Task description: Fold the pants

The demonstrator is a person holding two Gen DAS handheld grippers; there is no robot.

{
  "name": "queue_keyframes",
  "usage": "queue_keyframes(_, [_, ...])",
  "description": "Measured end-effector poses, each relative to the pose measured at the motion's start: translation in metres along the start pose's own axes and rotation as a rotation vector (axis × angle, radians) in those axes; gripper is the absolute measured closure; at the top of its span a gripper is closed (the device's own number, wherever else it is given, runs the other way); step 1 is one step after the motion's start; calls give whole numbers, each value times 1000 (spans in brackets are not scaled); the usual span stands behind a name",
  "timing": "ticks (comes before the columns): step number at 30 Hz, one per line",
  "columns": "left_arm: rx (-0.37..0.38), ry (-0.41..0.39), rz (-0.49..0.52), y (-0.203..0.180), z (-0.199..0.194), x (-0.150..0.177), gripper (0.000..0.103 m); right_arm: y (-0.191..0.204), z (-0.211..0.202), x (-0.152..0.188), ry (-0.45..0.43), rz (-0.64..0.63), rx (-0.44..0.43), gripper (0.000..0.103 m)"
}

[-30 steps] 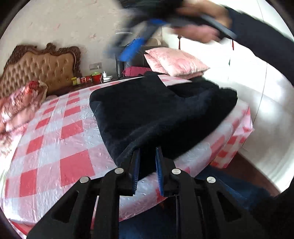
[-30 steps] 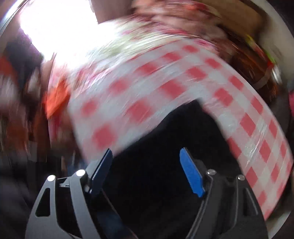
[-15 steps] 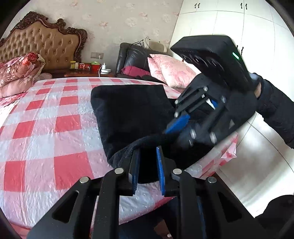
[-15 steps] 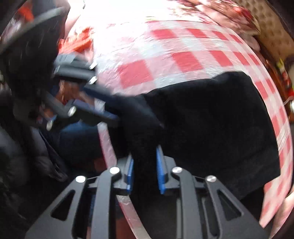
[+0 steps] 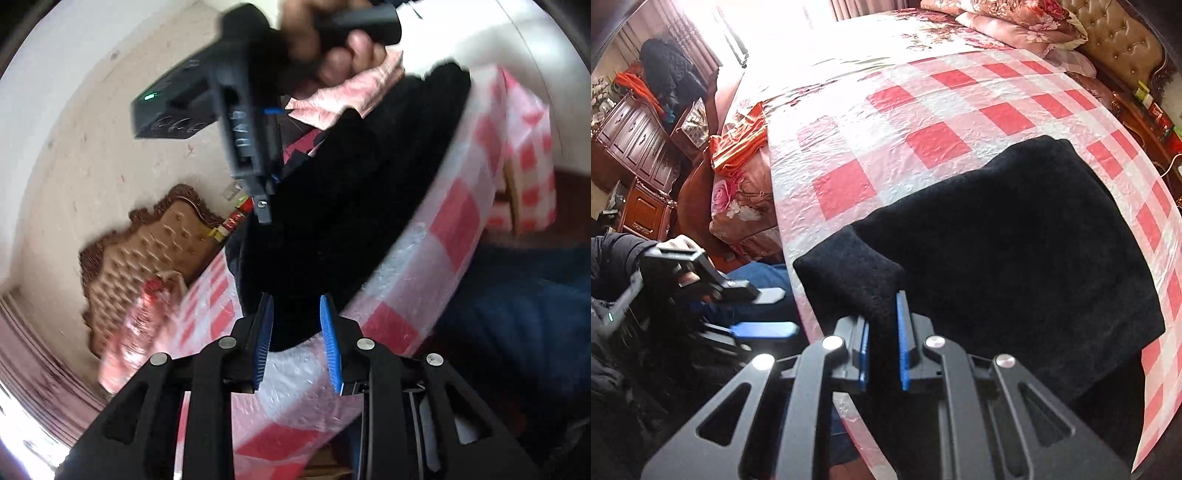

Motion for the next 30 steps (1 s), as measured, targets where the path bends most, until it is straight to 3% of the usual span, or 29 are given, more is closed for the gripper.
queue_keyframes(4, [-57, 31, 56, -5, 16, -4, 77, 2, -6, 1, -16, -2, -13, 91])
queue_keyframes(9, [-33, 67, 76, -11, 34, -7, 77, 2, -11, 2, -20, -3, -23, 91])
queue_keyframes(11, [-77, 88, 84, -10, 38, -5, 77, 4, -10, 3, -11, -5, -29, 91])
queue_keyframes(14, [17, 148, -62, 11, 43, 2, 77, 3, -2, 8, 30, 6, -27, 86])
queue_keyframes(15, [56, 164, -164, 24, 41, 5, 77, 3, 2, 10, 52, 7, -33, 83])
queue_keyframes(18, [144, 181, -385, 51, 40, 15, 77, 11, 14, 15, 86, -31, -15, 57])
queue_keyframes(20, [171, 173, -461, 62, 41, 19, 77, 20, 14, 15, 77, -66, -29, 44])
queue_keyframes(23, [188, 138, -517, 75, 41, 23, 77, 34, 9, 9, 37, -120, -44, 35])
queue_keyframes(26, [193, 147, -547, 82, 46, 30, 77, 35, 14, -3, 29, -119, -51, 40])
queue_keyframes(27, [195, 157, -548, 84, 53, 29, 77, 33, 17, -5, 35, -113, -59, 47])
queue_keyframes(29, [190, 163, -535, 79, 52, 26, 77, 27, 26, -10, 58, -89, -53, 81])
queue_keyframes(30, [182, 164, -523, 76, 53, 26, 77, 23, 27, -11, 52, -72, -68, 83])
Point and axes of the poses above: each gripper's, at about its wrist camera, not at the fingertips, and z roughly the way its jaws point, y to its left, x to its underside, the point moved 1 cm from there along z, roughly the way its jaws point, and after that the axes turned 5 degrees about -x, right-handed, at the moved point
